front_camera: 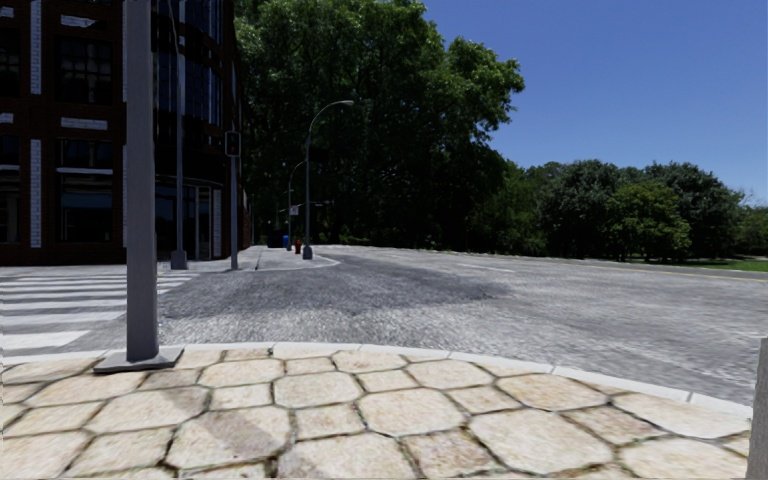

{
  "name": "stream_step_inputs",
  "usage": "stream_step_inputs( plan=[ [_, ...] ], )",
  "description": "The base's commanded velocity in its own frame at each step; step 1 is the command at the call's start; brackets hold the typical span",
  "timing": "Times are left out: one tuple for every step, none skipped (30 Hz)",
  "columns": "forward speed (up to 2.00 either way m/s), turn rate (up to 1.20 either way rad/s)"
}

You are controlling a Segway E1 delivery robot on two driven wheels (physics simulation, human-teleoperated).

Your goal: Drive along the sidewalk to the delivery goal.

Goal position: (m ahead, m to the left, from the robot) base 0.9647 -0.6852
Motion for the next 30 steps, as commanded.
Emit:
stream_step_inputs(
  plan=[
    [1.58, 0.0],
    [1.58, 0.0],
    [1.58, 0.0],
    [1.58, 0.0],
    [1.58, 0.0],
    [1.58, 0.0],
    [1.58, 0.0],
    [1.58, 0.0],
    [1.33, 0.0],
    [1.16, 0.0],
    [0.8, 0.0],
    [0.34, 0.0],
    [0.34, 0.0],
    [0.0, 0.0],
    [0.0, 0.0],
    [0.0, 0.0],
    [0.0, 0.0],
    [0.0, 0.0],
    [0.0, 0.0],
    [0.0, 0.0],
    [0.0, 0.0],
    [0.0, 0.0],
    [0.0, 0.0],
    [0.0, 0.0],
    [0.0, 0.0],
    [0.0, 0.0],
    [0.0, 0.0],
    [0.0, 0.0],
    [0.0, 0.0],
    [0.0, 0.0]
  ],
)
